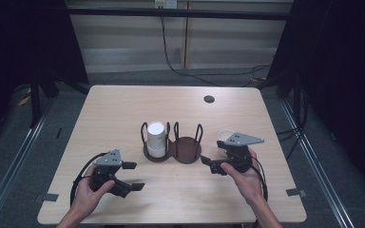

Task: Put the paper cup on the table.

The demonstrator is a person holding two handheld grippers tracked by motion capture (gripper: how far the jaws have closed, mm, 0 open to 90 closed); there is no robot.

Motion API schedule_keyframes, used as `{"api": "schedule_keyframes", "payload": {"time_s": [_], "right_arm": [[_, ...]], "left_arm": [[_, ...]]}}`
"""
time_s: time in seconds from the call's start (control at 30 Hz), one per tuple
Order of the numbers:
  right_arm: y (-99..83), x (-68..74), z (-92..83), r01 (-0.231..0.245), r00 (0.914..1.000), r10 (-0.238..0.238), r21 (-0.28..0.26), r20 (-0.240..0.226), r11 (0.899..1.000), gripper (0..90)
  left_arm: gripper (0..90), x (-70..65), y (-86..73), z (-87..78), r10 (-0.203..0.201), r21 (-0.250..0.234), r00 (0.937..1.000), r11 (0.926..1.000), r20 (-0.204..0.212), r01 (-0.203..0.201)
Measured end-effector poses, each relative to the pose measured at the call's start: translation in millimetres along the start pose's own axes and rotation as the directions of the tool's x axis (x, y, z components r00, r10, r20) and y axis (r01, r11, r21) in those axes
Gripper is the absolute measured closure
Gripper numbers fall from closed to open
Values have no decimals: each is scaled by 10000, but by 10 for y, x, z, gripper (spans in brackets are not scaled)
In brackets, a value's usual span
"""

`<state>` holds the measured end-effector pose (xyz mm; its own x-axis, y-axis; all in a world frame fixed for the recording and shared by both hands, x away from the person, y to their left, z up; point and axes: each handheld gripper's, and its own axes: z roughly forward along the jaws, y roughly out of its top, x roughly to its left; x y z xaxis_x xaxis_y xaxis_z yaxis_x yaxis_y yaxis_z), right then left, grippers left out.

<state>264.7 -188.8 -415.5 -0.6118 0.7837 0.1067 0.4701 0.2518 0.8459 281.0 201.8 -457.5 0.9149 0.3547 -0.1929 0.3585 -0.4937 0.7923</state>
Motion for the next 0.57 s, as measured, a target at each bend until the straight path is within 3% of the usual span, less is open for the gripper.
{"api": "schedule_keyframes", "payload": {"time_s": [0.3, 0.4, 0.57], "right_arm": [[-231, 189, 65, 63, 9993, -69, -159, -371, 9999, 166], [-307, 207, 95, -234, 9985, 219, -286, -506, 9993, 166], [-413, 232, 136, -269, 9980, 259, -168, -582, 9995, 166]], "left_arm": [[162, -48, -60, 11, -180, -295, 9998, 9994, -5, 180], [162, -63, -94, 24, -168, -274, 9997, 9995, -156, 164], [163, -77, -120, 53, -186, -204, 9995, 9996, -273, 181]]}}
